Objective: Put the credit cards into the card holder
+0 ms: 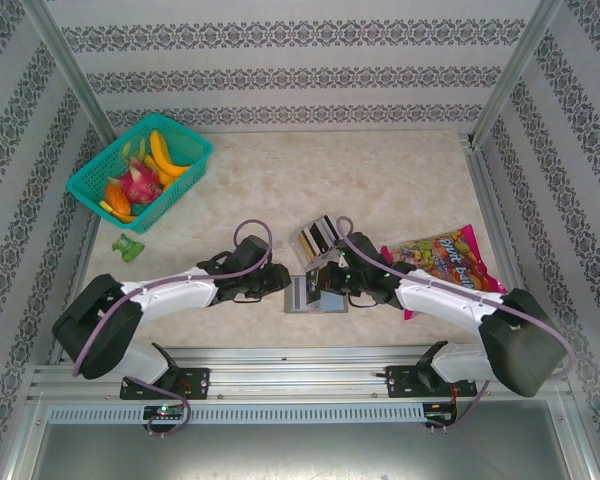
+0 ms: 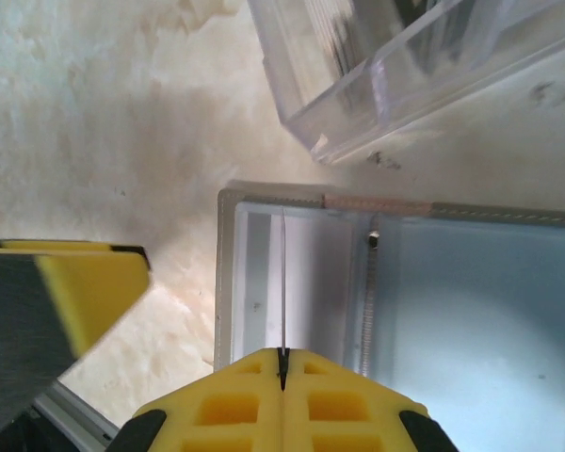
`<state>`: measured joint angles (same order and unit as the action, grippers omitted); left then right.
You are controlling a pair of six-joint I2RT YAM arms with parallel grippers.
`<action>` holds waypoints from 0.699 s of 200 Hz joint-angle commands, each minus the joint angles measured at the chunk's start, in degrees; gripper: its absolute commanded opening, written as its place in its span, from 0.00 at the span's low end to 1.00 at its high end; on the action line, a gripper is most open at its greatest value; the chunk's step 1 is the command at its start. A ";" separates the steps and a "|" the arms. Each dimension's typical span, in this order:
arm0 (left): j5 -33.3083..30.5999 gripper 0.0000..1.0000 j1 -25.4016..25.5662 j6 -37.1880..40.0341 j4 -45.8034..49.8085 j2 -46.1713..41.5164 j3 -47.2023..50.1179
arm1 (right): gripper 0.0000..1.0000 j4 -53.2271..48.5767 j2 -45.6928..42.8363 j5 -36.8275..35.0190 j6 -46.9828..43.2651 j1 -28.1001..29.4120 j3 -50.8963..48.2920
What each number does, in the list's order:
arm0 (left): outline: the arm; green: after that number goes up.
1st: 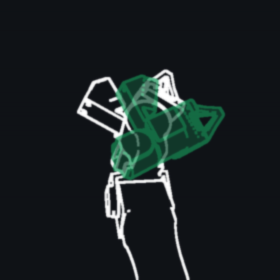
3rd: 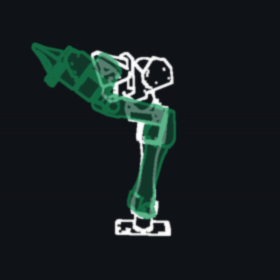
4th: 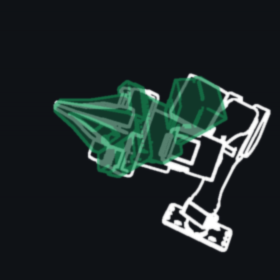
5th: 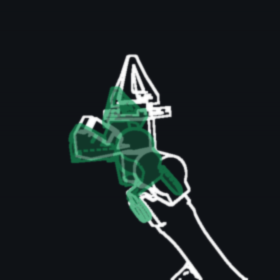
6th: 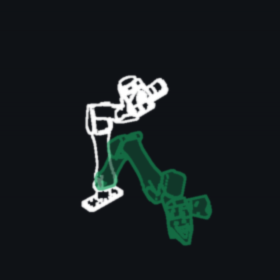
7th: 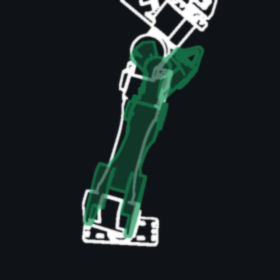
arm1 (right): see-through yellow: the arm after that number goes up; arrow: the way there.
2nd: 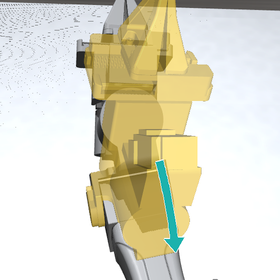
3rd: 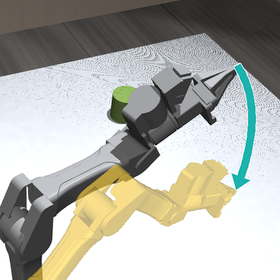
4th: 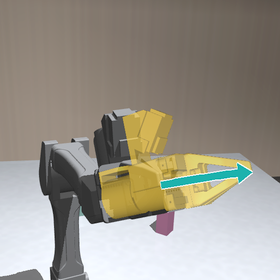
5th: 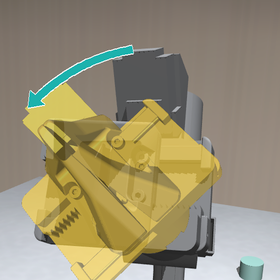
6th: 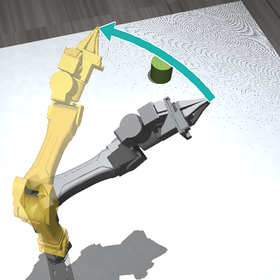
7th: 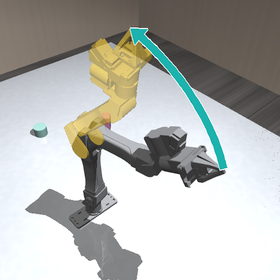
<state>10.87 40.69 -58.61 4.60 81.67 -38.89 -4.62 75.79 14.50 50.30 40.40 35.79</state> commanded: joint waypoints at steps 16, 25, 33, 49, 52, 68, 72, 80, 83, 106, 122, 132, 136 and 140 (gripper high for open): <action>-3.48 0.51 0.62 1.46 2.85 -2.80 1.47 | 0.00 0.21 -2.87 -1.29 0.01 -0.21 0.82; -2.23 0.52 0.62 2.45 2.37 -2.15 0.81 | 0.00 0.18 -4.89 -1.42 -0.40 -1.32 -0.54; -0.83 0.52 0.62 3.25 1.86 -1.05 0.06 | 0.00 0.78 -6.34 -0.57 -0.70 -2.72 -2.04; 1.70 0.52 0.62 4.26 0.68 1.21 -1.22 | 0.00 3.46 -8.70 2.80 -1.31 -5.69 -5.33; 2.15 0.52 0.70 4.36 0.43 1.59 -1.35 | 0.00 3.95 -9.02 3.42 -1.42 -6.17 -5.81; 3.33 0.52 0.82 4.47 -0.59 3.20 -2.01 | 0.00 5.51 -10.26 4.55 -2.63 -7.64 -8.49; 3.60 0.52 0.88 4.53 -0.69 3.58 -2.13 | 0.00 5.88 -10.42 4.92 -2.92 -7.93 -9.09; 4.14 0.51 0.89 4.64 -0.58 4.43 -2.65 | 0.00 7.69 -10.57 5.54 -3.12 -8.21 -10.31; 4.30 0.51 0.93 4.72 -0.60 4.71 -2.85 | 0.00 8.43 -10.57 5.88 -2.99 -8.31 -10.73; 4.85 0.51 1.23 4.78 -0.31 6.15 -3.41 | 0.00 14.25 -9.58 8.16 -1.21 -8.19 -13.31; 4.98 0.50 1.33 4.91 0.05 6.79 -3.55 | 0.00 17.49 -9.03 8.00 -0.25 -7.61 -14.92; 5.14 0.49 1.40 4.91 0.06 7.31 -3.56 | 0.00 18.21 -8.83 7.73 -0.03 -7.31 -15.14; 5.22 0.49 1.41 4.91 0.04 7.54 -3.68 | 0.00 18.24 -8.74 7.67 -0.04 -7.27 -15.14; 5.28 0.49 1.49 4.91 0.03 7.69 -3.72 | 0.00 18.25 -8.65 7.66 -0.12 -7.20 -15.07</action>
<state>15.05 40.95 -55.24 5.13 88.14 -40.93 7.55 66.59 20.78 49.63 32.42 21.50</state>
